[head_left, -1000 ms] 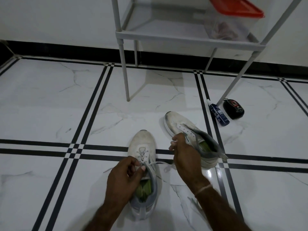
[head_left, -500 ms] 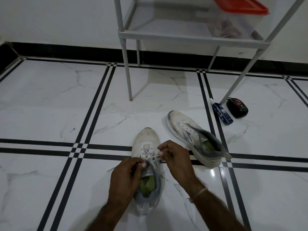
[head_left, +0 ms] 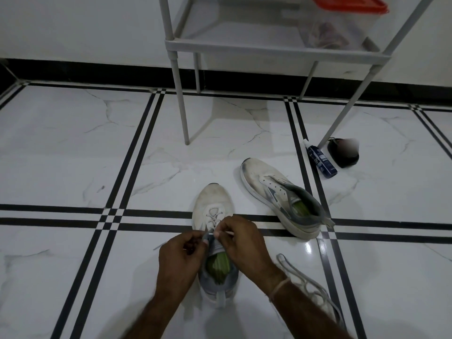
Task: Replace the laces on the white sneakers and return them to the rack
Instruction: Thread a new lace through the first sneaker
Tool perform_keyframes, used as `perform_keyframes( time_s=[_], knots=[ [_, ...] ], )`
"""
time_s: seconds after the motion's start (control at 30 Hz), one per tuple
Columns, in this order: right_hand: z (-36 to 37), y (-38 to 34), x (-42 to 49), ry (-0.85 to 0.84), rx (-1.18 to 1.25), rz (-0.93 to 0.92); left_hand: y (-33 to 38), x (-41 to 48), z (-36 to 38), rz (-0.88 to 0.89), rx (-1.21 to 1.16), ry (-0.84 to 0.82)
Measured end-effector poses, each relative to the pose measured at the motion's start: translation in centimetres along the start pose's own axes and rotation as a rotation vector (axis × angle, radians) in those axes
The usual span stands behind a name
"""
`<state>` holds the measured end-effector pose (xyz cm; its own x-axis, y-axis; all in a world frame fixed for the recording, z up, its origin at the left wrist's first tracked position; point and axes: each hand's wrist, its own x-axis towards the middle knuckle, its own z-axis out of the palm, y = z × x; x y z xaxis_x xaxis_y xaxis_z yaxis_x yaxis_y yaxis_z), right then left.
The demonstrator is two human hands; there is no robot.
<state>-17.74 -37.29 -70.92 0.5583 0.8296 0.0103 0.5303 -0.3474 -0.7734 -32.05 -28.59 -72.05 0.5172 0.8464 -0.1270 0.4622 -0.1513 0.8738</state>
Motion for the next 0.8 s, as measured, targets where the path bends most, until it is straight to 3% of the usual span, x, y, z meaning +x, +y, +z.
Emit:
perform_keyframes(
  time_s=[0.2,0.47,0.57,0.8],
  knots=[
    [0.2,-0.2,0.0,-0.045,-0.189,-0.096,-0.2,0.1,0.0,-0.023,-0.066,0.017],
    [0.7,-1.2,-0.3,-0.075,-0.327,-0.061,0.1,-0.1,0.2,-0.013,-0.053,0.003],
    [1.2,-1.4,-0.9,-0.054,-0.273,0.012,0.3,-0.1,0.3,0.009,-0.038,-0.009],
    [1.1,-0.1,-1.5,-0.006,0.168,0.205,-0.2,0.2,0.1,-0.077,-0.216,-0.094]
  ],
)
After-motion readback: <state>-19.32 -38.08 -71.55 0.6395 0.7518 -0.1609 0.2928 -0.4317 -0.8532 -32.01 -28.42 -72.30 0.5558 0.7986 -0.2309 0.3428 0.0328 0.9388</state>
